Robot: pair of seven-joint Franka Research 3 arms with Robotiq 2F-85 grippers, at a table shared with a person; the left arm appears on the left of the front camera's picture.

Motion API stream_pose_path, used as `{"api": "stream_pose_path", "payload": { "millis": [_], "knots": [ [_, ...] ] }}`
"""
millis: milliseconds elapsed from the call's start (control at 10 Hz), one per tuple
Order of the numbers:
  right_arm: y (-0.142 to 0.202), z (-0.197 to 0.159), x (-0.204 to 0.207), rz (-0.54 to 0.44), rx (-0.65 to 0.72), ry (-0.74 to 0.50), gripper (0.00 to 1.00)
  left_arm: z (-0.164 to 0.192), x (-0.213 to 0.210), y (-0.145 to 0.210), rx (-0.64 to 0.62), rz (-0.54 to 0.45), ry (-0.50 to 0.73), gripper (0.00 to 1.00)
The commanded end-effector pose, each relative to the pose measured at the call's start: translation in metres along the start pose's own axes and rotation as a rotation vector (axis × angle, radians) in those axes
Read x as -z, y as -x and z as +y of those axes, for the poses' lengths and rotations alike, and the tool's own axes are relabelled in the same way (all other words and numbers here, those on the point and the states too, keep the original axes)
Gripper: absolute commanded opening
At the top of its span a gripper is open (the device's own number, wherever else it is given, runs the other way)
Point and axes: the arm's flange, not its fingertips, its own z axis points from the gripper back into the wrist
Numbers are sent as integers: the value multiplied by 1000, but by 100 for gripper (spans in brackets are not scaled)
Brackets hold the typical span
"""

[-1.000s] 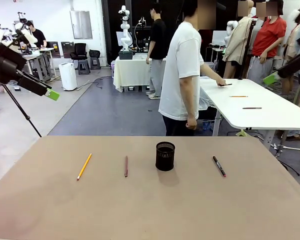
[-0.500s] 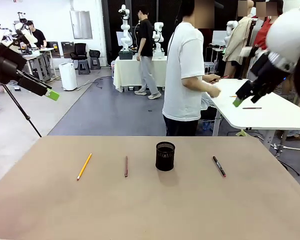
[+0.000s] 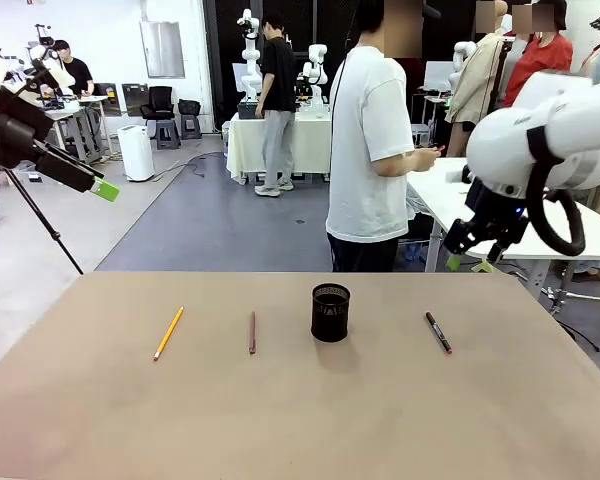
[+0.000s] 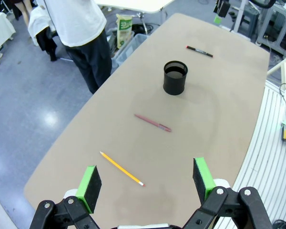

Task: Place the pens into the pen holder.
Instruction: Pick up a writing instrument from the table and place it into the Pen holder.

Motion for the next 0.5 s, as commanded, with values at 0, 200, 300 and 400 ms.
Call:
{"api": "stream_pose_path", "payload": {
  "millis": [0,200,300,400],
  "knots": [
    [-4,1,3,-38,-51,-36,100,0,-1,0,3,-1,-1,100],
    [0,0,0,0,0,0,100,0,-1,0,3,-1,-1,100],
    [0,0,0,0,0,0,100,0,-1,0,3,-1,-1,100],
    [0,0,0,0,0,0,100,0,-1,0,3,-1,-1,100]
  ]
}}
